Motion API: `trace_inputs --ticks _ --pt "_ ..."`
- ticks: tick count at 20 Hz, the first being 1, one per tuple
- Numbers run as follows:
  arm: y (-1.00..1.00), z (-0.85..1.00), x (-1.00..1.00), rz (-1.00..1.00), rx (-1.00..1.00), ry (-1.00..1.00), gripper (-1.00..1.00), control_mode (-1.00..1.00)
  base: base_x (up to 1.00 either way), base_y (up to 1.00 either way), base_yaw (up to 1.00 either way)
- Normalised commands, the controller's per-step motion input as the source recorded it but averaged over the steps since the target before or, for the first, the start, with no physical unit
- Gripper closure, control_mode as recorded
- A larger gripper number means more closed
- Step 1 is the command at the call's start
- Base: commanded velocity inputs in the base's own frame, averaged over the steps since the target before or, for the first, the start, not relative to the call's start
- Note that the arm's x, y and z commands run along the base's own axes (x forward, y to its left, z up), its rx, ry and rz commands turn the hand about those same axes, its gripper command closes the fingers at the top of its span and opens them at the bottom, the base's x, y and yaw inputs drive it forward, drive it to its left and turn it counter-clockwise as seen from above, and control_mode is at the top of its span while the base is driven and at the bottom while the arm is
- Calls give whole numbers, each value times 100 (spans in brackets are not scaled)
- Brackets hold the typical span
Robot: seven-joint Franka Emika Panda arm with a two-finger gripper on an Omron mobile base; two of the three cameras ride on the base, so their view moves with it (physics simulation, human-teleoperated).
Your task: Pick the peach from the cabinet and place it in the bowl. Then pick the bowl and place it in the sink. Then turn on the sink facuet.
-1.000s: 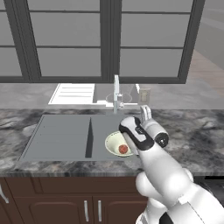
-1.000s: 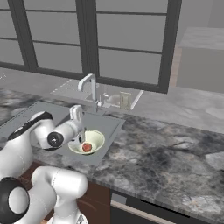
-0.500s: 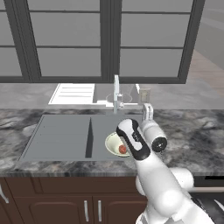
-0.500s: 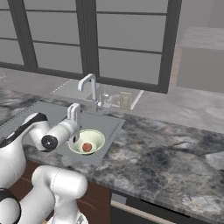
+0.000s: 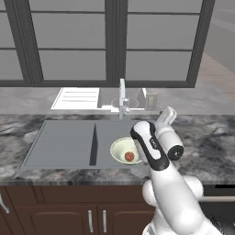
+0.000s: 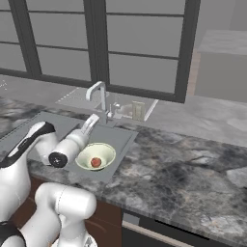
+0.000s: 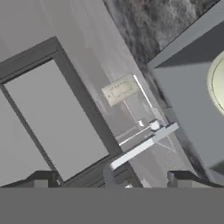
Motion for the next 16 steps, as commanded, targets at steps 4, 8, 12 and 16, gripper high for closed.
trace_inputs --ticks 4,8,12,16 --pt "-39 66 -7 24 65 12 -100 -100 0 0 0" --pt "-9 24 10 42 58 6 -100 -100 0 0 0" --pt "0 0 53 55 52 1 -100 -100 0 0 0" --pt "0 -13 81 46 41 0 -100 -100 0 0 0"
